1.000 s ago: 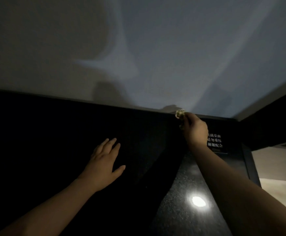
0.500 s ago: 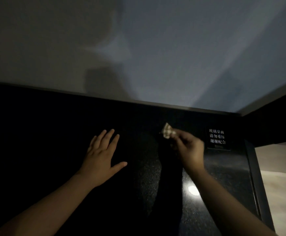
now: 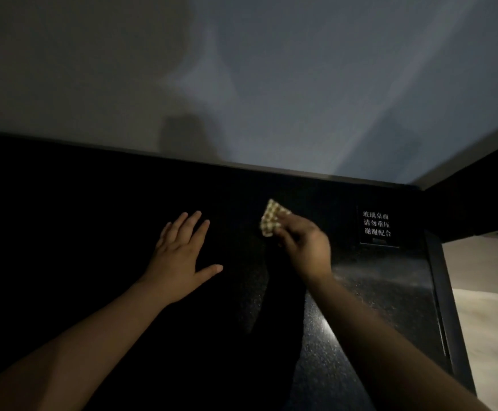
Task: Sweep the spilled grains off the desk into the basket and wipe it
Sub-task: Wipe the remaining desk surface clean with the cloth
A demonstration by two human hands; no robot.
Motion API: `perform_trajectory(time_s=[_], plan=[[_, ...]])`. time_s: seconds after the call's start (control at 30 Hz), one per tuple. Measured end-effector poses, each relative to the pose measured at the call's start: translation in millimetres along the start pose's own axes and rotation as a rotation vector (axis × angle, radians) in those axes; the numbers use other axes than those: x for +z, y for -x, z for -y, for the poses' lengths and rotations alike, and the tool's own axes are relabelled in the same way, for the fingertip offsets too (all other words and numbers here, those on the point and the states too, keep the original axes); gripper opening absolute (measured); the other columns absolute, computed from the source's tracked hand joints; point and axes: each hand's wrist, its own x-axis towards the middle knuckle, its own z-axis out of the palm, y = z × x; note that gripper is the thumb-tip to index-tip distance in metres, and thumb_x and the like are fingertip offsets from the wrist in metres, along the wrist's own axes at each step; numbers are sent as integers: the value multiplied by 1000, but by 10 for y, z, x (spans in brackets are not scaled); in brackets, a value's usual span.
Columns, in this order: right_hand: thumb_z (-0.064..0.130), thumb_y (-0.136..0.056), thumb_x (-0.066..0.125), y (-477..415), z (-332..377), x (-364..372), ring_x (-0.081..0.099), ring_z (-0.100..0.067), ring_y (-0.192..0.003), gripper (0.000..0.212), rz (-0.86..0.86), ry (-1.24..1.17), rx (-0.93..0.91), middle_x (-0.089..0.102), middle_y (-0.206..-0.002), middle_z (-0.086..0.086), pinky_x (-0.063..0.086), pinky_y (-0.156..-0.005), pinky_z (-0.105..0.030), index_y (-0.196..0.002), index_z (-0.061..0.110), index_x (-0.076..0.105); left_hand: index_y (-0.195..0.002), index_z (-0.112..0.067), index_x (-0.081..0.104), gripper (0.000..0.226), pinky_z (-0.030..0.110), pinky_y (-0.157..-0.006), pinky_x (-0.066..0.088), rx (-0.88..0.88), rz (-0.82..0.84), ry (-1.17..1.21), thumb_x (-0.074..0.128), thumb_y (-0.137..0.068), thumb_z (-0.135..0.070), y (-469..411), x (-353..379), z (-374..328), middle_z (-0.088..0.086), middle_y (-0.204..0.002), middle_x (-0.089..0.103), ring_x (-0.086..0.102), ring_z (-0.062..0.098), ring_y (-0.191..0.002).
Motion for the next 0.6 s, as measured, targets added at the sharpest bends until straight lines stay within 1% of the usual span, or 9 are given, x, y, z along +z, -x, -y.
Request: perform_trajectory(time_s=[0.1, 0.2, 0.27, 0.33, 0.4, 0.43, 0.47, 0.53, 0.6], plan=[[19, -85, 70, 318, 102, -22, 63, -10, -103, 20, 87, -22, -54, 71, -109, 4, 48, -92, -23, -105, 19, 74, -152, -23, 1, 96, 37, -118, -8, 10, -14, 17, 39, -81, -75, 3, 8, 8, -1, -159, -12, -16, 17, -144], [25, -89, 65, 522, 127, -118, 67, -7, -90, 15, 171, -151, 60, 73, -98, 8, 56, -80, -38, -102, 25, 73, -152, -23, 1, 94, 38, -118, -7, 5, -19, 12, 41, -82, -72, 8, 15, 8, -1, -159, -12, -16, 17, -144], [32, -89, 61, 505, 135, -191, 69, -7, -85, 18, 63, -279, 144, 74, -93, 8, 58, -76, -43, -103, 27, 71, -152, -22, 1, 94, 38, -118, -7, 5, -21, 13, 41, -83, -71, 6, 24, 9, -1, -159, -11, -16, 17, -144], [37, -88, 60, 371, 148, -265, 70, -7, -83, 21, -133, -291, 149, 74, -92, 7, 59, -75, -41, -105, 28, 69, -152, -22, 2, 94, 38, -118, -7, 4, -17, 29, 42, -83, -70, 5, 25, 9, -1, -159, -11, -16, 18, -145], [30, -90, 62, 136, 172, -314, 69, -6, -85, 20, -267, -242, 142, 74, -95, 6, 58, -76, -35, -106, 22, 71, -152, -22, 2, 94, 39, -118, -7, 1, -13, 26, 42, -83, -70, 2, 25, 6, 0, -159, -11, -16, 18, -145], [27, -91, 63, 7, 178, -308, 69, -6, -87, 20, -276, -215, 135, 73, -97, 5, 57, -77, -33, -107, 20, 72, -152, -22, 1, 94, 39, -118, -7, -3, -7, 19, 42, -83, -70, 2, 22, 1, -1, -159, -12, -16, 18, -144], [24, -91, 63, -110, 174, -272, 68, -7, -89, 21, -244, -193, 131, 73, -99, 4, 57, -80, -32, -109, 17, 71, -152, -22, 0, 94, 39, -118, -7, -8, 1, 13, 42, -83, -70, 2, 17, -2, -1, -159, -13, -17, 17, -144], [21, -92, 62, -254, 174, -119, 66, -10, -97, 23, -85, -165, 120, 71, -105, 0, 54, -88, -34, -113, 16, 69, -152, -22, 0, 95, 39, -118, -7, -16, 11, 6, 43, -83, -70, 0, 9, -1, -1, -159, -13, -16, 18, -144], [21, -91, 62, -213, 135, 79, 56, -15, -120, 28, 63, -67, 101, 65, -124, -6, 45, -103, -35, -119, 18, 67, -152, -22, -1, 95, 39, -118, -6, -12, 24, -1, 42, -83, -70, -5, -10, -4, -1, -159, -13, -16, 18, -144]])
